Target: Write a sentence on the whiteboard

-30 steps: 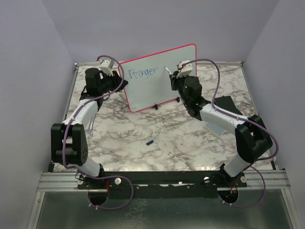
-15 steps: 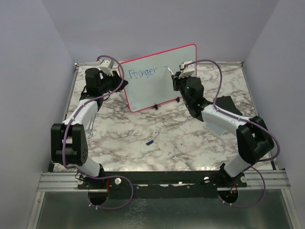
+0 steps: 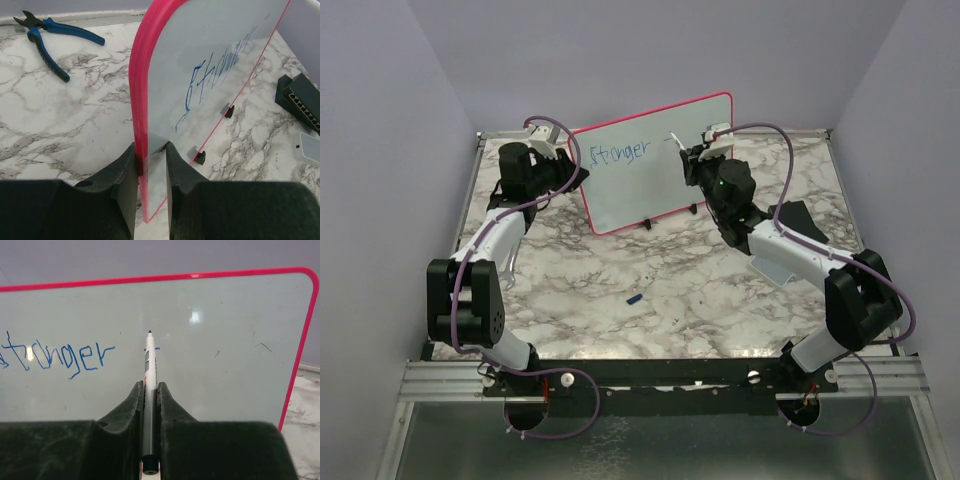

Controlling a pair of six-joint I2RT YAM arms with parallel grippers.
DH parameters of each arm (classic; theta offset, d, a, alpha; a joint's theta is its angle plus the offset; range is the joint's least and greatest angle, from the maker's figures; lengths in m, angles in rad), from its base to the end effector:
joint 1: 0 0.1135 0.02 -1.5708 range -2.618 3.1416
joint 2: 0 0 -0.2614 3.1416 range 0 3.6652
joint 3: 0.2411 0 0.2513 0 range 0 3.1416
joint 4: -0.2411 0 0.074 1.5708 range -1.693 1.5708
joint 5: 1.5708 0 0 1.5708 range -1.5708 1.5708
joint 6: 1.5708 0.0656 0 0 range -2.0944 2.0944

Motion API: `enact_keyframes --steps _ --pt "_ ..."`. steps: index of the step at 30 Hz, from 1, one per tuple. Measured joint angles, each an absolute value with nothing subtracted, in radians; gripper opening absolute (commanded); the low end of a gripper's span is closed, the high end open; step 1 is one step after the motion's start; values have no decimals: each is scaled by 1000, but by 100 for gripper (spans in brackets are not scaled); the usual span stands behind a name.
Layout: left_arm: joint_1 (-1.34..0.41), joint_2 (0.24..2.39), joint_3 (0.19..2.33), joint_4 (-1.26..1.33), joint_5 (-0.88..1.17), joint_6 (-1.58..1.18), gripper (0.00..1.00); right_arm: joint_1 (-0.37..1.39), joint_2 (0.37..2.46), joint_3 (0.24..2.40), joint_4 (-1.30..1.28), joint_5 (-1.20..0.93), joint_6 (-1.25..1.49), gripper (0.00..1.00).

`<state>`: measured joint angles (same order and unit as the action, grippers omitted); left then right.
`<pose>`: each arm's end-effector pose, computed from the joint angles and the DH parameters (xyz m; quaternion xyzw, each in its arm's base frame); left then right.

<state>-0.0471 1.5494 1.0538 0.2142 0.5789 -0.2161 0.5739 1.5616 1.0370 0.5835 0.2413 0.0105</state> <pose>0.3793 -0.0538 0.2758 0.1063 0.7778 -0.3017 0.5410 0.3413 0.2020 0.3127 -0.1052 0.6785 0.1290 0.7155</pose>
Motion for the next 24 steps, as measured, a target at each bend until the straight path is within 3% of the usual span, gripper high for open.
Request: enact_keyframes --steps 24 --pt "-47 1548 1054 212 579 -215 10 574 1636 1093 582 238 -2 1"
